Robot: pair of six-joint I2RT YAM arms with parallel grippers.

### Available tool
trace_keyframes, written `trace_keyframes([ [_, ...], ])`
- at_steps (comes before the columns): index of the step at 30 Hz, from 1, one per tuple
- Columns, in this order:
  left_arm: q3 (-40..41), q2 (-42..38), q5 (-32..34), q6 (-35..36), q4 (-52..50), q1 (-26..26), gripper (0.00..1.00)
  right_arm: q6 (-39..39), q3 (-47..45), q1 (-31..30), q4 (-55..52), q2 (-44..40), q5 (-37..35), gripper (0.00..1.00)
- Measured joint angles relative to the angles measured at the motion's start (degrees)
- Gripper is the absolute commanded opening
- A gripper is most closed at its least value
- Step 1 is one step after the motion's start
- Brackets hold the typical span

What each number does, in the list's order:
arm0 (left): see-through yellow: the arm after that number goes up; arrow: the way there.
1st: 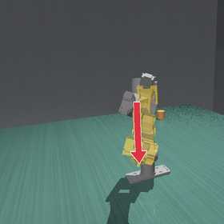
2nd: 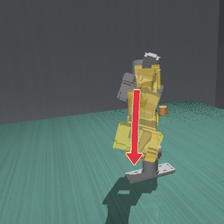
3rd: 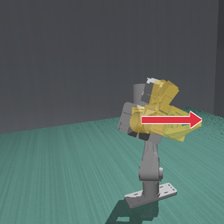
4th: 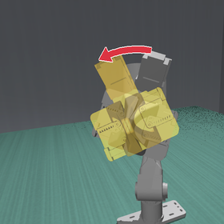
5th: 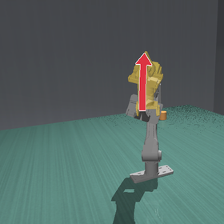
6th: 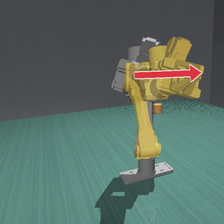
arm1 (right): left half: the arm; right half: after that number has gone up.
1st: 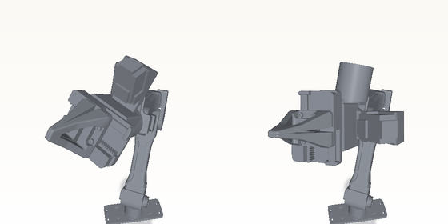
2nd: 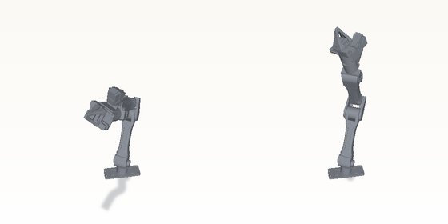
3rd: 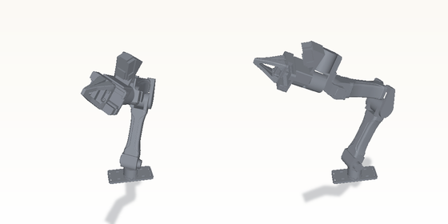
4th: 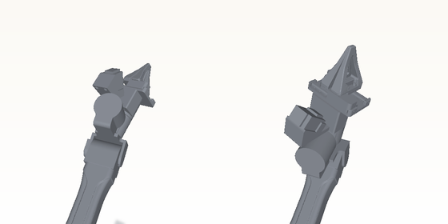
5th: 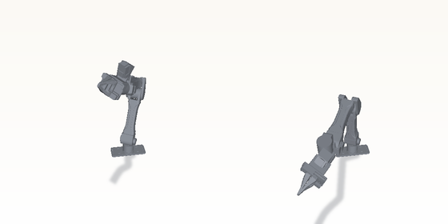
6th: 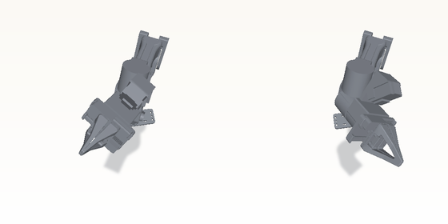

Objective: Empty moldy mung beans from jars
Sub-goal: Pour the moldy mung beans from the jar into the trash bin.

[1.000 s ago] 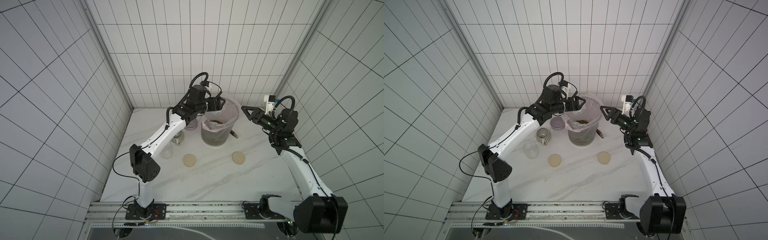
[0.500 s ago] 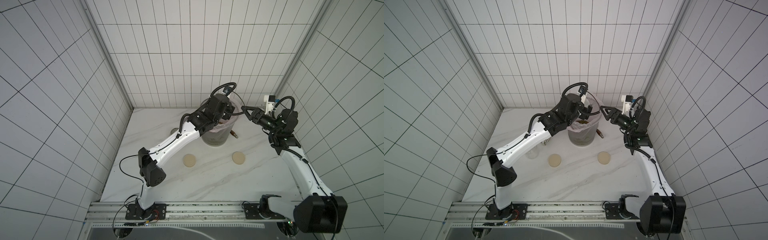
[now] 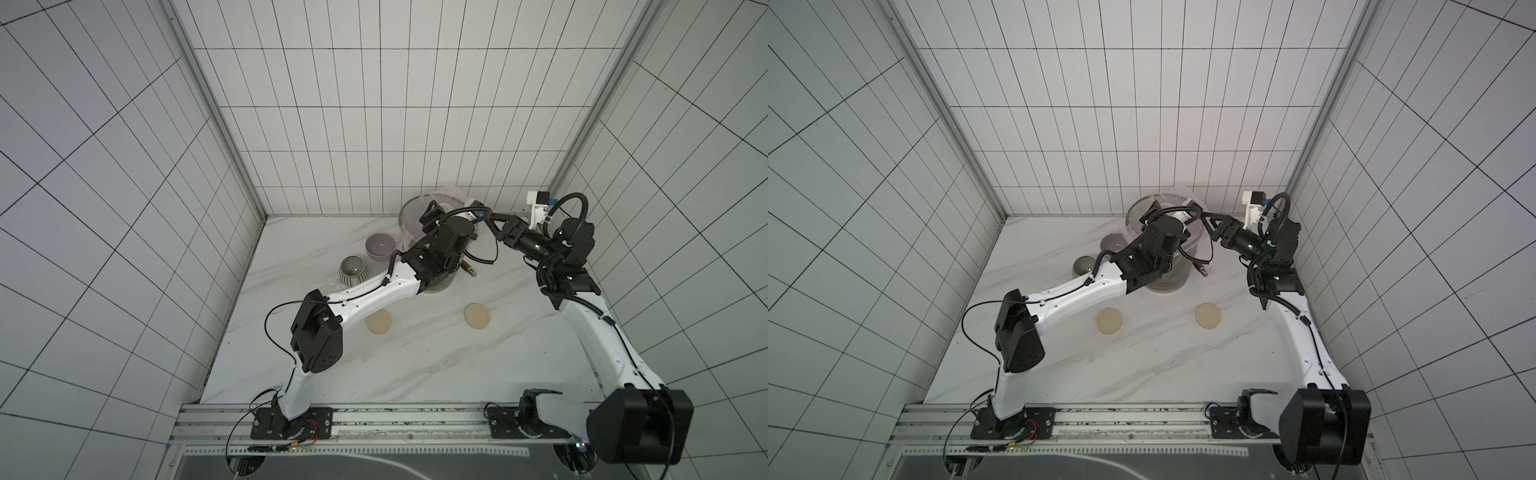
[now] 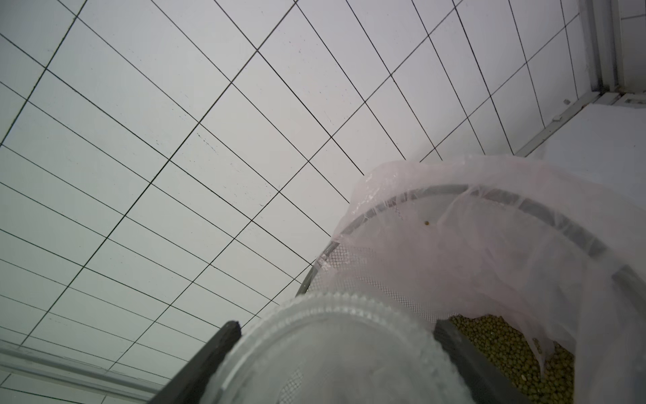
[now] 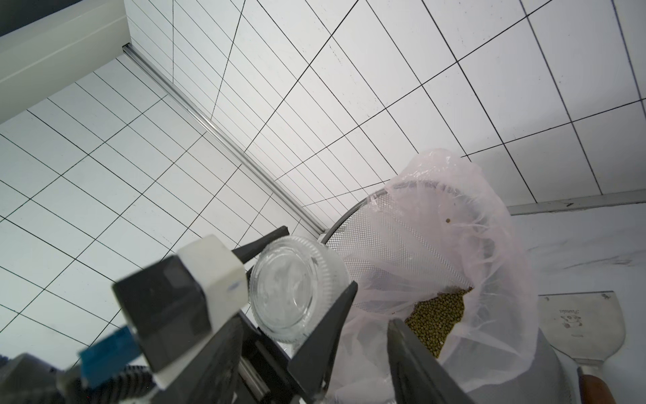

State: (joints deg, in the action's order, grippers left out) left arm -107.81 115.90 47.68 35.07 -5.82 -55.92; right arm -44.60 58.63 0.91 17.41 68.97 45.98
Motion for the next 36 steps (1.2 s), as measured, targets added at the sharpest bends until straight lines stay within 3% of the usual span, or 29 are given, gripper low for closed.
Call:
trace_keyframes([
  [7,2.4,0.0,2.9,7.4,7.4,-1.0,0.69,-0.2,-0.4,0.2,-0.1,0.0,0.0,0.67],
  [14,2.3,0.0,3.5,7.8,7.6,-1.0,0.68,-0.2,-0.4,0.2,0.1,0.1,0.0,0.67],
  [36,-10.7,-0.1,-9.2,-17.2,-13.5,2.1,0.67,-0.4,-0.4,0.2,0.5,0.1,0.0,0.67],
])
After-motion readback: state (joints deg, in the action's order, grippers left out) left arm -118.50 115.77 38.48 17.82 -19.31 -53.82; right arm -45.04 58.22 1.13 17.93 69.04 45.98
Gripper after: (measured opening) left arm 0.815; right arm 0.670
